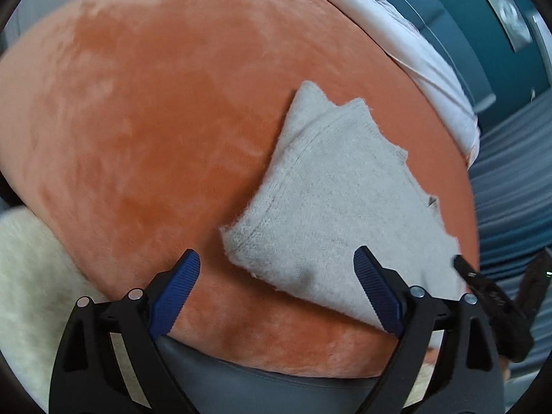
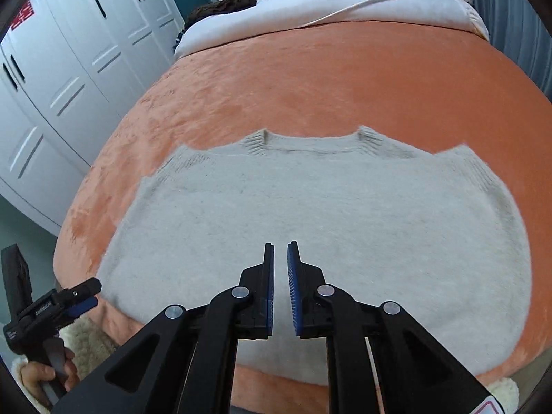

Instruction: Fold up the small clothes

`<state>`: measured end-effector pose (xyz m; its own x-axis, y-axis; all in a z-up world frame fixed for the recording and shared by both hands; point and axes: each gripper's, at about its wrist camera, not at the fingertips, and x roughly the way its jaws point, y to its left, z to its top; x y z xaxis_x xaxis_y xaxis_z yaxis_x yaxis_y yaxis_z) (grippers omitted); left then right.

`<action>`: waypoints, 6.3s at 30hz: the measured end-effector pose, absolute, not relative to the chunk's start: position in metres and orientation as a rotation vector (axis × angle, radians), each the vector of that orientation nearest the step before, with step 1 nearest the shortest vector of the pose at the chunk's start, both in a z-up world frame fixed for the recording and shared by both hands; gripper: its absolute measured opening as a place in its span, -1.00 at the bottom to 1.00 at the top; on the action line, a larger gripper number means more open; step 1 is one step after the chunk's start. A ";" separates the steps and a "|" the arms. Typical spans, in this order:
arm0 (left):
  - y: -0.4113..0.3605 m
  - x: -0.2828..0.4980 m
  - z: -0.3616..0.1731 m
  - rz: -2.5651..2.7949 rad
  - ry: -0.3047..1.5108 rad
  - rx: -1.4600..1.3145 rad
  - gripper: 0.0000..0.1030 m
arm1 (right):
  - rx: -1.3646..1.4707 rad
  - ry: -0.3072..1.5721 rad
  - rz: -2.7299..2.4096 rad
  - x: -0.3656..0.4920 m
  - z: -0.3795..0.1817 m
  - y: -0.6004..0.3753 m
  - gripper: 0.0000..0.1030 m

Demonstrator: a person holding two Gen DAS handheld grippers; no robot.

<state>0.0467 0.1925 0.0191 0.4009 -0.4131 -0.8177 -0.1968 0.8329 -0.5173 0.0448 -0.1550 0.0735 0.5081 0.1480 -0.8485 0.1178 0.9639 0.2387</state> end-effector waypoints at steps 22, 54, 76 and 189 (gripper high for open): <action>0.150 0.092 0.036 -0.332 1.026 -0.728 -0.55 | 0.231 1.094 -0.007 0.071 0.009 -0.136 -0.82; -0.079 -0.026 0.038 -0.650 1.067 0.155 0.84 | 0.953 0.957 -0.123 -0.064 0.049 -0.336 0.29; -0.065 -0.002 0.007 -0.619 1.182 0.062 -0.29 | 0.717 0.998 -0.204 -0.046 0.038 -0.364 -0.59; -0.154 0.012 0.055 -0.493 1.129 0.232 0.75 | 0.453 0.994 -0.304 -0.064 0.085 -0.359 -0.18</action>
